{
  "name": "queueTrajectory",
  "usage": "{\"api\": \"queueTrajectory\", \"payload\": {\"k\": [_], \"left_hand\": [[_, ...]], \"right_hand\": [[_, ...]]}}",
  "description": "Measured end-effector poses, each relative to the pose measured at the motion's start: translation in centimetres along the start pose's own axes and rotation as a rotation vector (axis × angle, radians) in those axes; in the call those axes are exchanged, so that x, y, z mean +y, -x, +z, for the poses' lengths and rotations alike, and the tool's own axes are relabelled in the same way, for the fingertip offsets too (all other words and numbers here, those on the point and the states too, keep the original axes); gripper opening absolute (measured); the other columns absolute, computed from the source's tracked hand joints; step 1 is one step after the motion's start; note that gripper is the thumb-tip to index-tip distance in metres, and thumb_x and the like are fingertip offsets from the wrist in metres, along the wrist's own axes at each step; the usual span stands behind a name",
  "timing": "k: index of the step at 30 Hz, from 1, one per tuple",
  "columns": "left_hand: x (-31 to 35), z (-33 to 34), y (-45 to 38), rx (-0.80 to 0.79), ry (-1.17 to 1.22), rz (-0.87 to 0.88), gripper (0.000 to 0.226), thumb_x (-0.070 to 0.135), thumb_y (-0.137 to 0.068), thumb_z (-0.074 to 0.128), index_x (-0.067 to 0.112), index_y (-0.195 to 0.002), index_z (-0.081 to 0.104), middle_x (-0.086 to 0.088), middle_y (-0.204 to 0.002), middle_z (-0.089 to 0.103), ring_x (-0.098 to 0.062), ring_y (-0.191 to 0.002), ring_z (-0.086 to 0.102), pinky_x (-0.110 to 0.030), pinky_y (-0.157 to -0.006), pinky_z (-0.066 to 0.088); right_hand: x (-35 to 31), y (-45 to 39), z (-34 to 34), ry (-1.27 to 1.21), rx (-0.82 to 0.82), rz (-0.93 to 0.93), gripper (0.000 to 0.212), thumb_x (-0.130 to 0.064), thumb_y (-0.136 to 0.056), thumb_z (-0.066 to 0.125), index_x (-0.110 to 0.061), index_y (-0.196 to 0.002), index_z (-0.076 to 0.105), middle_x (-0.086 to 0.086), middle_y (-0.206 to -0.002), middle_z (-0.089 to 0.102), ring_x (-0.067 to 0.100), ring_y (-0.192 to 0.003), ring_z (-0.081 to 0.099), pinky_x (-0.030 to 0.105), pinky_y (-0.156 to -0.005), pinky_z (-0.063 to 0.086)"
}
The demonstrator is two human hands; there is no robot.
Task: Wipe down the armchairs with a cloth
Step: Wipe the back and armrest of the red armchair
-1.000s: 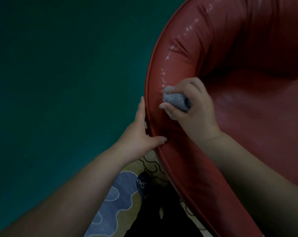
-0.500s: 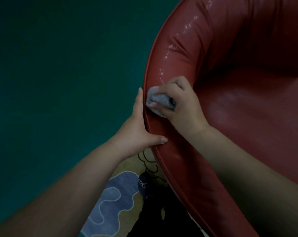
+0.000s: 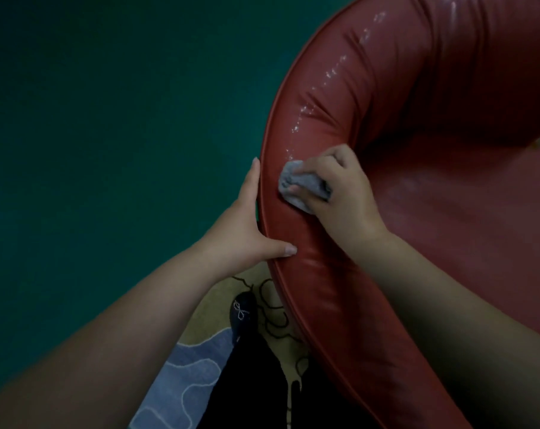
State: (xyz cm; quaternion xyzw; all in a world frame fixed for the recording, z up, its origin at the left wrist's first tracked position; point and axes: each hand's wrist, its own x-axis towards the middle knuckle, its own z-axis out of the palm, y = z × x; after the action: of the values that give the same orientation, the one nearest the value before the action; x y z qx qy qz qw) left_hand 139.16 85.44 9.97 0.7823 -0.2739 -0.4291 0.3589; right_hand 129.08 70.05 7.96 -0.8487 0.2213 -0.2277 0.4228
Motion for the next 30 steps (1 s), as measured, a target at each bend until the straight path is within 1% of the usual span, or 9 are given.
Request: {"api": "queueTrajectory", "payload": {"k": [2,5,7,10,12,15,19,23,30], "left_hand": [[0.0,-0.5,-0.5,-0.024,0.013,0.001,0.139,0.024,-0.06,0.091,0.05,-0.145,-0.016,0.032,-0.14,0.028,0.023,-0.108,0.045,-0.012,-0.094,0.044],[0.2,-1.3,-2.0,-0.057,0.007,0.036,0.142,0.025,-0.058,0.092,0.046,-0.145,-0.019,0.029,-0.144,0.019,0.034,-0.103,0.033,0.006,-0.084,0.032],[0.0,-1.6,-2.8,-0.074,0.014,0.05,0.143,0.025,-0.057,0.092,0.044,-0.146,-0.019,0.027,-0.148,0.019,0.023,-0.119,0.032,0.0,-0.092,0.033],[0.0,-2.2,-3.6,-0.093,0.007,0.074,0.143,0.027,-0.056,0.092,0.044,-0.147,-0.017,0.025,-0.149,0.02,0.013,-0.128,0.029,-0.014,-0.102,0.035],[0.1,-3.0,-4.2,-0.125,0.012,0.079,0.142,0.027,-0.055,0.092,0.049,-0.145,-0.016,0.024,-0.153,0.016,0.01,-0.13,0.033,-0.02,-0.104,0.038],[0.8,-4.1,-5.4,-0.182,-0.037,0.118,0.145,0.03,-0.054,0.093,0.048,-0.144,-0.02,0.027,-0.149,0.014,0.019,-0.12,0.037,-0.008,-0.093,0.041],[1.8,-4.3,-6.7,-0.231,-0.055,0.128,0.147,0.026,-0.056,0.092,0.042,-0.144,-0.025,0.024,-0.146,0.026,-0.004,-0.12,0.05,-0.032,-0.087,0.055],[1.2,-4.5,-7.2,-0.231,-0.05,0.152,0.145,0.027,-0.055,0.091,0.043,-0.145,-0.022,0.037,-0.119,0.03,0.017,-0.095,0.051,-0.023,-0.079,0.056],[1.6,-5.0,-8.6,-0.237,-0.009,0.176,0.143,0.027,-0.056,0.092,0.046,-0.146,-0.018,0.034,-0.135,0.022,0.036,-0.102,0.031,-0.011,-0.099,0.037]], "right_hand": [[1.9,1.0,-1.7,0.057,0.084,0.116,0.025,-0.021,-0.076,0.077,-0.012,-0.098,0.07,0.006,-0.099,0.05,0.013,-0.089,0.052,0.009,-0.079,0.038],[2.7,1.3,-3.0,0.02,0.258,0.277,0.022,-0.015,-0.075,0.077,-0.023,-0.093,0.068,0.008,-0.099,0.058,0.012,-0.089,0.055,0.011,-0.081,0.041],[0.9,-0.1,-1.6,-0.038,0.3,0.164,0.024,-0.022,-0.075,0.076,-0.029,-0.095,0.065,0.003,-0.098,0.06,0.009,-0.091,0.055,0.011,-0.082,0.04],[-1.5,-2.4,1.1,-0.003,0.149,0.007,0.032,-0.028,-0.071,0.079,-0.02,-0.1,0.069,0.001,-0.097,0.053,0.0,-0.085,0.048,0.006,-0.081,0.036],[-1.0,-2.1,1.4,0.031,0.152,0.095,0.031,-0.022,-0.073,0.08,-0.011,-0.1,0.069,0.007,-0.097,0.051,0.002,-0.085,0.046,0.005,-0.08,0.035],[-0.1,-0.1,0.2,0.064,0.305,0.272,0.023,-0.014,-0.075,0.078,-0.015,-0.096,0.068,0.01,-0.098,0.054,0.009,-0.091,0.051,0.004,-0.082,0.034],[-1.7,-2.0,0.8,0.005,0.445,0.229,0.031,-0.019,-0.074,0.078,-0.036,-0.093,0.061,0.001,-0.097,0.057,0.015,-0.093,0.056,0.01,-0.084,0.038],[-2.1,-4.9,2.2,0.094,0.239,0.113,0.032,-0.025,-0.071,0.079,-0.016,-0.1,0.07,0.003,-0.098,0.05,0.008,-0.092,0.048,0.005,-0.083,0.035],[0.5,-2.9,0.5,-0.01,0.461,0.355,0.028,-0.017,-0.074,0.078,-0.032,-0.091,0.061,0.008,-0.099,0.058,0.013,-0.092,0.055,0.006,-0.083,0.036]]}}
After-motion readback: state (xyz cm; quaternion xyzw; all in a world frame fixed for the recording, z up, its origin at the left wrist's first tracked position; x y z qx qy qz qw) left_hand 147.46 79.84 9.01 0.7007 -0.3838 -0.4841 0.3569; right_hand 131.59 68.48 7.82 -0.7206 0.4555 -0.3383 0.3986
